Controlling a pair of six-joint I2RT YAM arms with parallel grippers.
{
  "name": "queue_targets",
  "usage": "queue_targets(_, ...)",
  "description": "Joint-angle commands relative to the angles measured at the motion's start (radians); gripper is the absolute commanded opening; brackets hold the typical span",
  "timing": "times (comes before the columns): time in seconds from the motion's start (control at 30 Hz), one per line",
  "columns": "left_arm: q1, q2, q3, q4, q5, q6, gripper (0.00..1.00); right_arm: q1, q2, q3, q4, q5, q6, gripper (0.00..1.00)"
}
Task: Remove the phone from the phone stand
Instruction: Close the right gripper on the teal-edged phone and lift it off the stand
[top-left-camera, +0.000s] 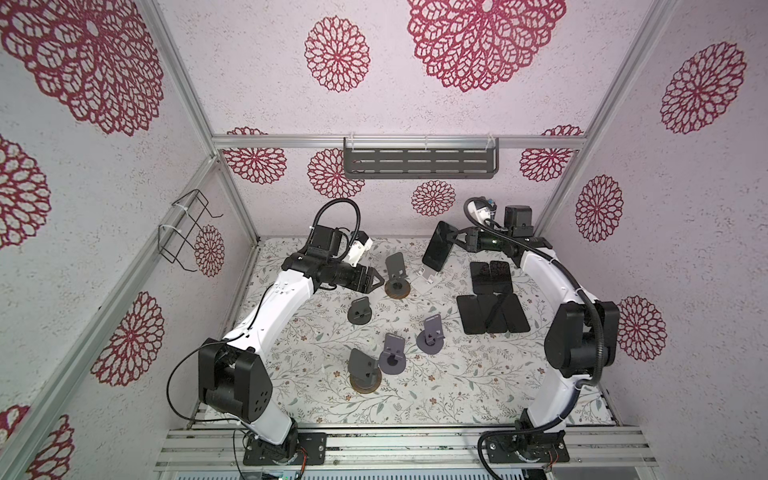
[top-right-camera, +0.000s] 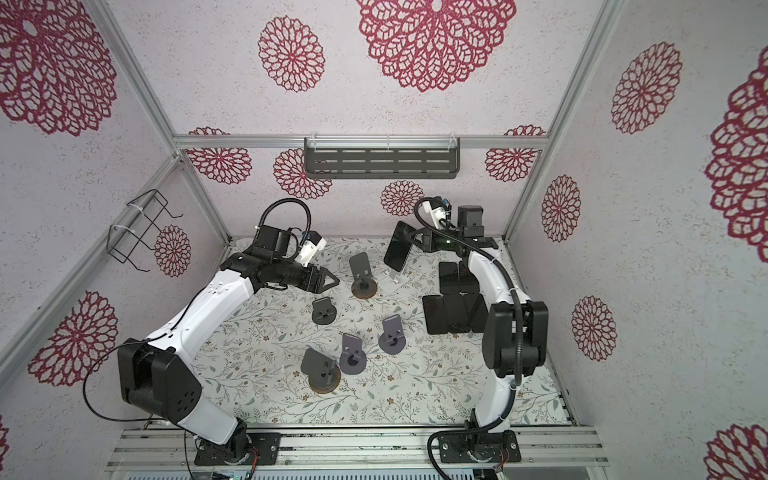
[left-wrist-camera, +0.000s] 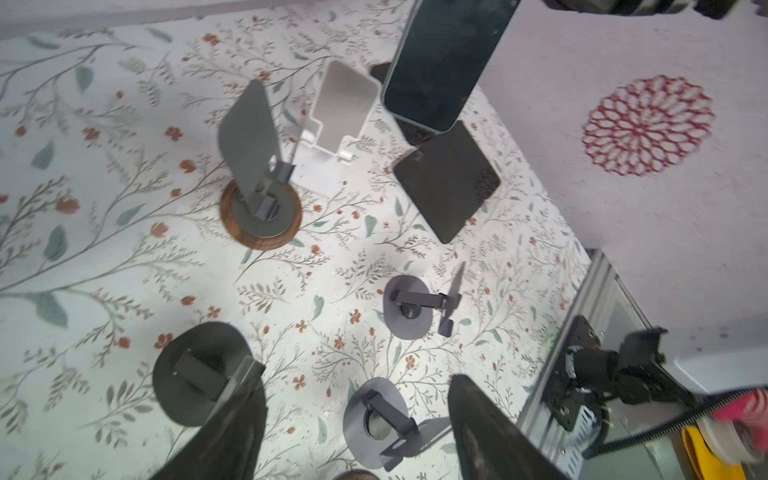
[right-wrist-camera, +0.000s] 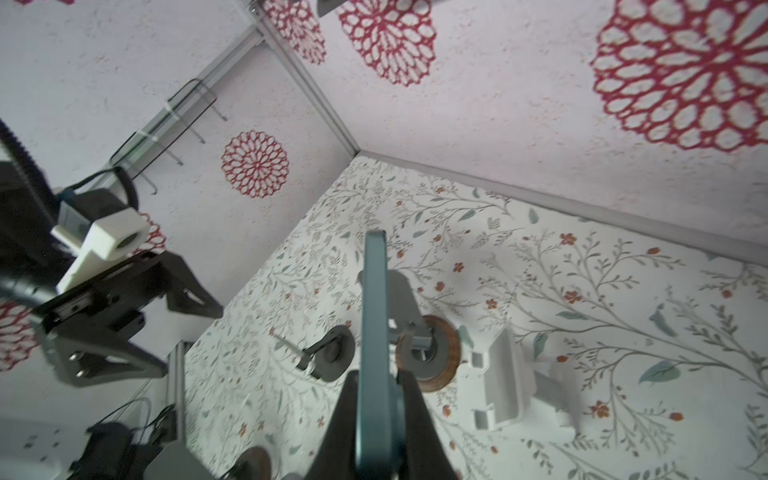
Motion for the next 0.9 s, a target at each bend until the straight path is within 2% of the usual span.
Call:
queue_targets(0.0, -0.009, -0.035, 0.006, 0.044, 0.215, 0.034, 0.66, 0.007, -0.105, 0.010, -0.226, -0.172, -0.197, 0.05)
queue_targets(0.07, -0.012, -0.037, 0.009, 0.066, 0.265, 0.033, 0.63, 0.007, -0.139, 0.001, -0.323, -0.192, -0.302, 0.04)
queue_targets(0.2, -0.028, -0.029, -0.002, 0.211, 0.362, -0.043, 0.65, 0.010, -0.191, -0.022, -0.447, -0.247, -0.408, 0.03)
queue_targets(0.33, -0.102, 0.021, 0.001, 0.379, 0.363, -0.104, 0.72, 0.019, -0.227, -0.060, -0.484, -0.312, -0.466, 0.02)
queue_targets(0.43, -0.154, 0.098, 0.071, 0.408, 0.387, -0.130, 0.73, 0.029, -0.224, -0.042, -0.613, -0.352, -0.586, 0.01)
queue_targets(0.5, -0.176, 0.141, 0.111, 0.423, 0.409, -0.141, 0.70, 0.040, -0.206, -0.005, -0.737, -0.347, -0.697, 0.01)
queue_targets(0.6, -0.194, 0.174, 0.147, 0.433, 0.427, -0.147, 0.66, 0.056, -0.179, 0.036, -0.845, -0.348, -0.791, 0.01)
queue_targets(0.77, -0.202, 0.194, 0.158, 0.468, 0.443, -0.162, 0.61, 0.078, -0.145, 0.091, -0.969, -0.359, -0.917, 0.01)
queue_targets(0.87, -0.205, 0.195, 0.145, 0.537, 0.475, -0.201, 0.52, 0.093, -0.122, 0.108, -0.993, -0.348, -0.933, 0.01)
